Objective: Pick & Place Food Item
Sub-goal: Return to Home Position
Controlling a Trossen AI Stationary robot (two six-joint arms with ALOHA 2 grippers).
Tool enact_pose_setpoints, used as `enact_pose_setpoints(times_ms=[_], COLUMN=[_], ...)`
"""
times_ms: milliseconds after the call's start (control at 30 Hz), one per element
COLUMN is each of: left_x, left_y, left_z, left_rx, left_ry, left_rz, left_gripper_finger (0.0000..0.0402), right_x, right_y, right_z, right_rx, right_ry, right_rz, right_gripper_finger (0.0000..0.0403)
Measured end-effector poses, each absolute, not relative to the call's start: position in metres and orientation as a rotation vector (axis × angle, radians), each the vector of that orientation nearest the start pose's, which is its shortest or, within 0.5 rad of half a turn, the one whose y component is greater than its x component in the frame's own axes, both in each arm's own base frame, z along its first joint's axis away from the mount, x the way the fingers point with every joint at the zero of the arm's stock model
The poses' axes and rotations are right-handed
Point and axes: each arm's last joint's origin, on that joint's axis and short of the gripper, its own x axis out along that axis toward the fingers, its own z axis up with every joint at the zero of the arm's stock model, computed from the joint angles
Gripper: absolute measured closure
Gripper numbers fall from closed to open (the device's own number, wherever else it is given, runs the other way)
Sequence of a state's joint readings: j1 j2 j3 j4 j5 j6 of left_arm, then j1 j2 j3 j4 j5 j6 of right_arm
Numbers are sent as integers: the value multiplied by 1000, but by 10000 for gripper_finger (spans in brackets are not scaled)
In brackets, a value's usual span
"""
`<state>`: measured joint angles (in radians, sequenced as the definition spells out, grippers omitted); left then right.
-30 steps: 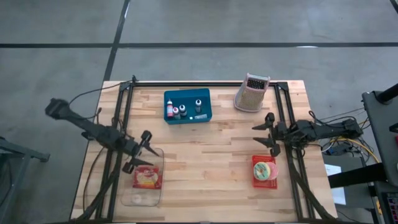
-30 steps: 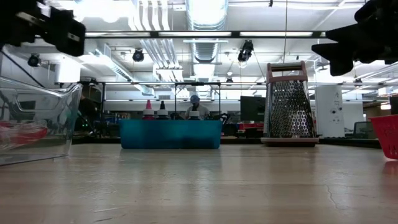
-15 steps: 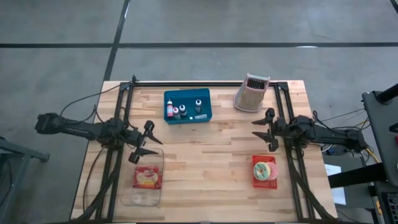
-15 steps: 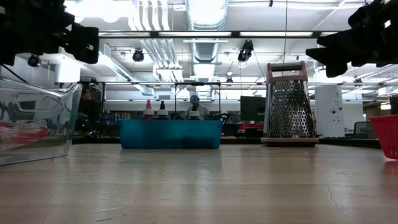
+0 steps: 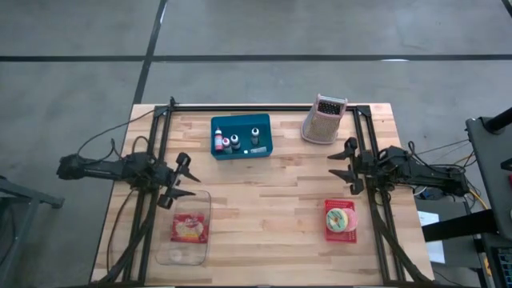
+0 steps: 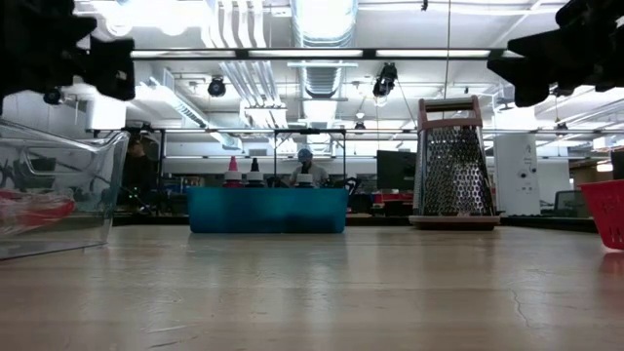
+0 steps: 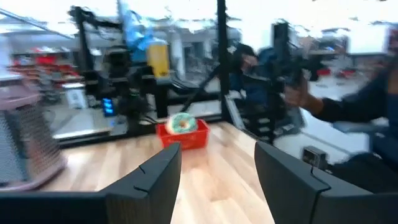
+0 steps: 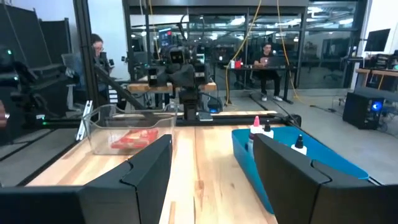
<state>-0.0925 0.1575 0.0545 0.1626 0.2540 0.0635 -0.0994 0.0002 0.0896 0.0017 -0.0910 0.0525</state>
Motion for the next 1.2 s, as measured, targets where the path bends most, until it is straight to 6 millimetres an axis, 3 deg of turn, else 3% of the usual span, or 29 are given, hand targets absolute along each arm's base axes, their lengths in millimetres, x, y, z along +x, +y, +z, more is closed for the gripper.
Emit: enact_pose_setpoints(times_ms=[133, 400, 1200], left_x=[96, 96, 96], left_y=[-14, -14, -14], left_z=[172, 172, 173], left_rx=[38, 30, 22], left_ry=[-72, -71, -88], left_rz=[-274, -265, -261], left_gripper_finger=[195, 195, 195], right_x=[92, 97, 98], right_y=[-6, -7, -8], right_z=[191, 170, 166], right_rx=[45, 42, 41], right_ry=[-82, -45, -1], right_rz=[-6, -23, -47], right_gripper_finger=[184, 184, 184])
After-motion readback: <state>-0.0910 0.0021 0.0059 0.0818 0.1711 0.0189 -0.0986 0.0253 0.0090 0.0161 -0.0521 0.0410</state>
